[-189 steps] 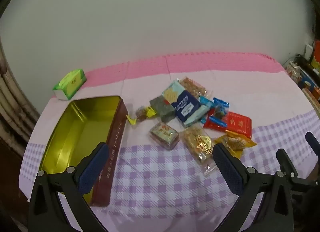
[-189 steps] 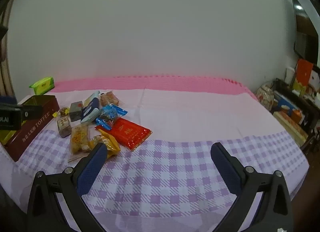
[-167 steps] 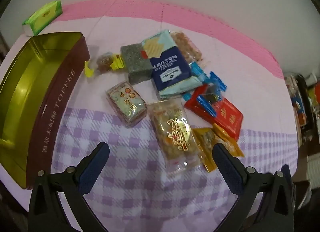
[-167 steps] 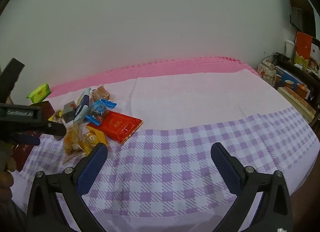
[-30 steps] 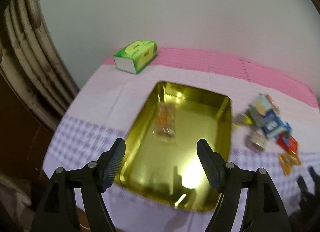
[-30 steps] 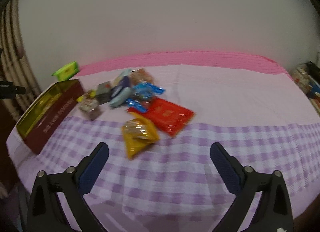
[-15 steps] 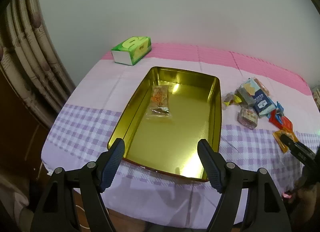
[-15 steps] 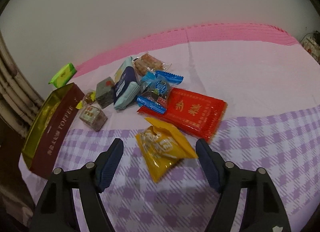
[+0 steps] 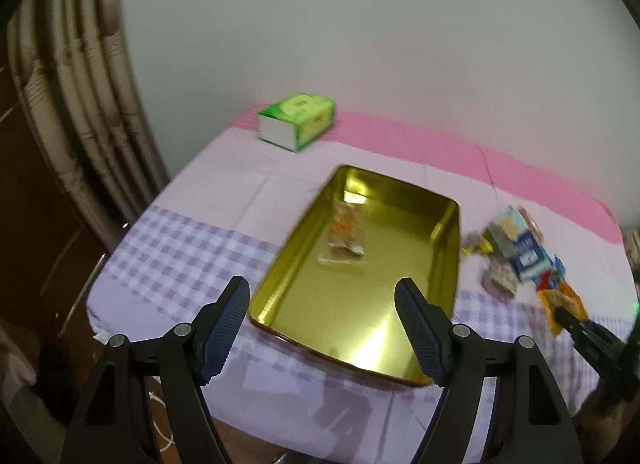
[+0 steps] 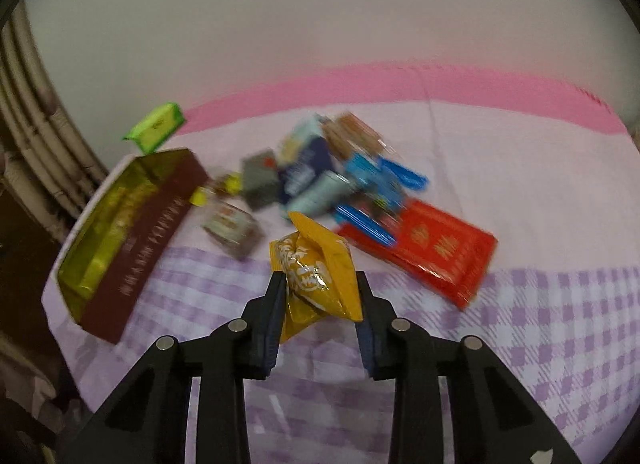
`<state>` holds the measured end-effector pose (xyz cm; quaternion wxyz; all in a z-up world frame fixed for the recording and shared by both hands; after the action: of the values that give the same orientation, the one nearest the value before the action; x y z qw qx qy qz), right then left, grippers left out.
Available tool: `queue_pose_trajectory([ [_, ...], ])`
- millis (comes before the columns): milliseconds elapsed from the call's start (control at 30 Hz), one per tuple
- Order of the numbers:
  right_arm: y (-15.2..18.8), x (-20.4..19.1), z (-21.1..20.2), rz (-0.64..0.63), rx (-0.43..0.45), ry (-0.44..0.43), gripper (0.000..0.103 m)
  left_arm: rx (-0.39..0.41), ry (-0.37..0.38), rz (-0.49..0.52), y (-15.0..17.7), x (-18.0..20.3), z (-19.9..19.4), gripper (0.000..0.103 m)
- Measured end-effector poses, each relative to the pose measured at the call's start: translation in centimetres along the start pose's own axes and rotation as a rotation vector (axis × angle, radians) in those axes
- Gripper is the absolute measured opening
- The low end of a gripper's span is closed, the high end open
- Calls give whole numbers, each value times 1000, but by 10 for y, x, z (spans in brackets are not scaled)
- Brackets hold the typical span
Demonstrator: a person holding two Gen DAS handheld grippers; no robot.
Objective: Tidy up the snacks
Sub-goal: 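Carry the yellow-orange packet into the gold tin and open the right tool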
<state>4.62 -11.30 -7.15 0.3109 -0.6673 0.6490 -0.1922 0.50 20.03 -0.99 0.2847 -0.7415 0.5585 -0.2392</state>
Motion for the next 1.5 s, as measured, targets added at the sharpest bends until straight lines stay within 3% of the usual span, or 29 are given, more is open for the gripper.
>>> queue_pose_trajectory([
  [133,-23,-37,-13,-40,36,-76,30,36,-55,-33,-5,-15,-2,75],
  [367,-63,-121,-10,-132,52,-222,30,-3,-70,-29,0,-20,11,75],
  [600,-80,-183,40,-212,-32,-270,30,-15,-67,9,2,-15,17,75],
  [967,-82,-196,102,-197,-127,-242,30,-49,-80,16,4,-20,27,75],
  [1500,-90,-208,136,-173,-176,-210,32,-82,-79,32,8,-18,30,83],
])
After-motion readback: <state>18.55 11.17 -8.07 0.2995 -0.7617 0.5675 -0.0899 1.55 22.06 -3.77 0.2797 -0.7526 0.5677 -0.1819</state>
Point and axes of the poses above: each gripper's, at about its wrist camera, not at the fingertips, and z roughly the way its jaws point, x to its right, y to its underside, the point moved 6 cm from there along z, roughly the way its jaws point, and after that the axes turned 2 degrees about x, right-handed, at the moved point
